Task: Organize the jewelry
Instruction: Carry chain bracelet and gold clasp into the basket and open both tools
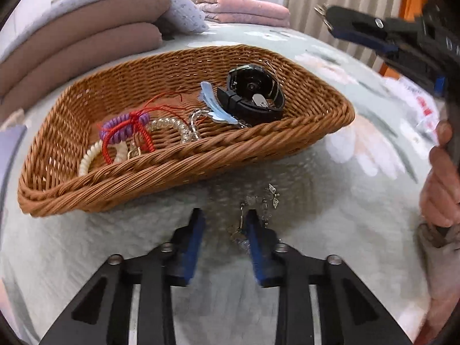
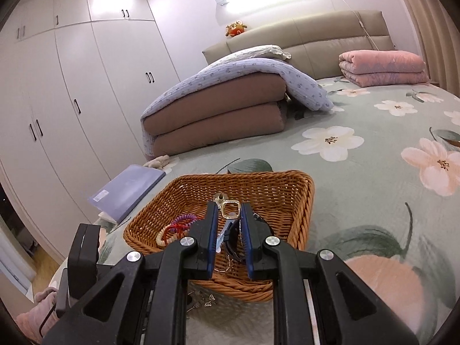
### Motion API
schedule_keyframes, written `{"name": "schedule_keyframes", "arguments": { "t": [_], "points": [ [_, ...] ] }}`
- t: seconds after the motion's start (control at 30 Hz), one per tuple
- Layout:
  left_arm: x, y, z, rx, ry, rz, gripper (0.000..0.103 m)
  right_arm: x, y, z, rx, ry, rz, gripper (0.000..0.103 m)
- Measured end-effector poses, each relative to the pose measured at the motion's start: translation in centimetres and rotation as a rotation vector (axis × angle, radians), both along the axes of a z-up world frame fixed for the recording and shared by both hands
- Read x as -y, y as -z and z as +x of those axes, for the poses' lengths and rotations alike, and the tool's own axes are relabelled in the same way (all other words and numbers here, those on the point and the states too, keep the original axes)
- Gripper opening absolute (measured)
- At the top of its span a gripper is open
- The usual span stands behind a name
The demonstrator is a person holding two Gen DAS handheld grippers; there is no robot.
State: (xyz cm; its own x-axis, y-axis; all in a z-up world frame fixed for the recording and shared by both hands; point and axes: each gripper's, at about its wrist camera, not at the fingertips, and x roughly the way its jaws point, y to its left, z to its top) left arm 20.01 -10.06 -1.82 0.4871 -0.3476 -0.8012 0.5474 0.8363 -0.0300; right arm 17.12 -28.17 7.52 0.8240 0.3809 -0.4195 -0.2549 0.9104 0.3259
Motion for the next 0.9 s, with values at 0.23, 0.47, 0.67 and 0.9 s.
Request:
{"name": "schedule_keyframes", "arguments": {
  "t": [0.23, 0.47, 0.67, 0.9],
  "points": [
    [2.4, 0.3, -1.8, 0.061, 0.042, 0.082, 0.004, 0.2, -0.1, -0.1, 0.006, 0.004, 0.001, 0.018],
    [1.0, -1.5, -2.6, 0.041, 0.041, -0.070, 0.004, 0.4, -0.2, -0.3, 0.016, 0.004, 0.012, 0.018],
    [-1.2, -5.5, -3.1, 0.042, 0.071, -0.271, 0.004, 0.6, -0.3, -0.4, 0.025, 0.006, 0.013, 0.018],
    [-2.0, -10.5, -0.8, 0.151, 0.057, -0.365, 0.004, 0.0, 0.0, 0.0, 0.014, 0.018, -0.015, 0.018]
  ]
}}
